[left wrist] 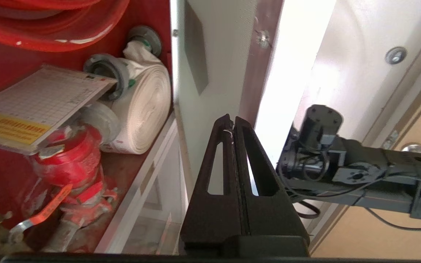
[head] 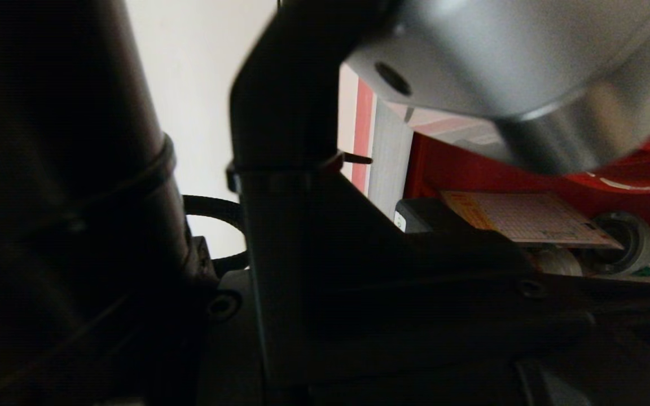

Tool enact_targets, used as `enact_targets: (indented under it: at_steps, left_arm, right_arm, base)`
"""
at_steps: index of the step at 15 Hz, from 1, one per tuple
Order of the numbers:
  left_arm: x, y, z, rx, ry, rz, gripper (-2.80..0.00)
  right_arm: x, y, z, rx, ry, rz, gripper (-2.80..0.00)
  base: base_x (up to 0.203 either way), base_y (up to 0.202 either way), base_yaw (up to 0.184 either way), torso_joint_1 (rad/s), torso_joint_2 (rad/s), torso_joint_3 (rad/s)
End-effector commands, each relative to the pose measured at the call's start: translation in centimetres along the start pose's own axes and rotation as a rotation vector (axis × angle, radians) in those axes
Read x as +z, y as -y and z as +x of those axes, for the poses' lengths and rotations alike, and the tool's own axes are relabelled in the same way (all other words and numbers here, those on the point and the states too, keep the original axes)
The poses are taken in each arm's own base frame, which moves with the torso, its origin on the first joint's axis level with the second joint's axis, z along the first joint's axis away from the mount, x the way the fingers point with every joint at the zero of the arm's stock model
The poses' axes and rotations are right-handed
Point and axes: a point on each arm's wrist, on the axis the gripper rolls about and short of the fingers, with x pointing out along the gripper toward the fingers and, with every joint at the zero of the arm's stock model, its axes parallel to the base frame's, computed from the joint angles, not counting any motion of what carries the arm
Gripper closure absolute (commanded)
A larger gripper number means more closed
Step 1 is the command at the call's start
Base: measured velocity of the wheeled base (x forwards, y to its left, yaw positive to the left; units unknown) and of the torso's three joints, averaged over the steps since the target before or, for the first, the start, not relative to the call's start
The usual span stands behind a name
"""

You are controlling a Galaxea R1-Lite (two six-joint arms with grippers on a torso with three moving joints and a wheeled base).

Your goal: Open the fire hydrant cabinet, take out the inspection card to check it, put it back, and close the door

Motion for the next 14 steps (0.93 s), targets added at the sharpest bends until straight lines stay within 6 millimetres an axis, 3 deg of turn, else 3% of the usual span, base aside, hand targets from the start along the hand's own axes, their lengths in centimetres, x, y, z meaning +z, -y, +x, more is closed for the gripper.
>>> enact_targets:
  at_steps: [1,4,7,14]
  left_arm:
    - [0.0,0.4,0.0,-0.016,0.001,-0.002,0.00]
    - [0.0,0.4,-0.2,-0.008,0.006,-0.004,0.00]
    - [0.8,-0.7,-2.7,0.057,0.033,0.004,0.00]
    - [2.6,-3.8,-12.9,0.433,0.157,0.060,0.00]
  right_arm:
    - [0.0,0.0,0.0,0.000,-0.002,0.000,0.00]
    - [0.0,0.0,0.0,0.000,-0.002,0.001,0.00]
    - [0.0,0.0,0.0,-0.001,-0.002,0.003,0.00]
    - [0.0,0.0,0.0,-0.001,0.000,0.003,0.00]
  base:
    - [0.000,0.000,0.000,0.000,0.00,0.000]
    - [0.000,0.000,0.000,0.000,0.00,0.000]
    - [0.000,0.000,0.000,0.000,0.00,0.000]
    - [0.000,0.000,0.000,0.000,0.00,0.000]
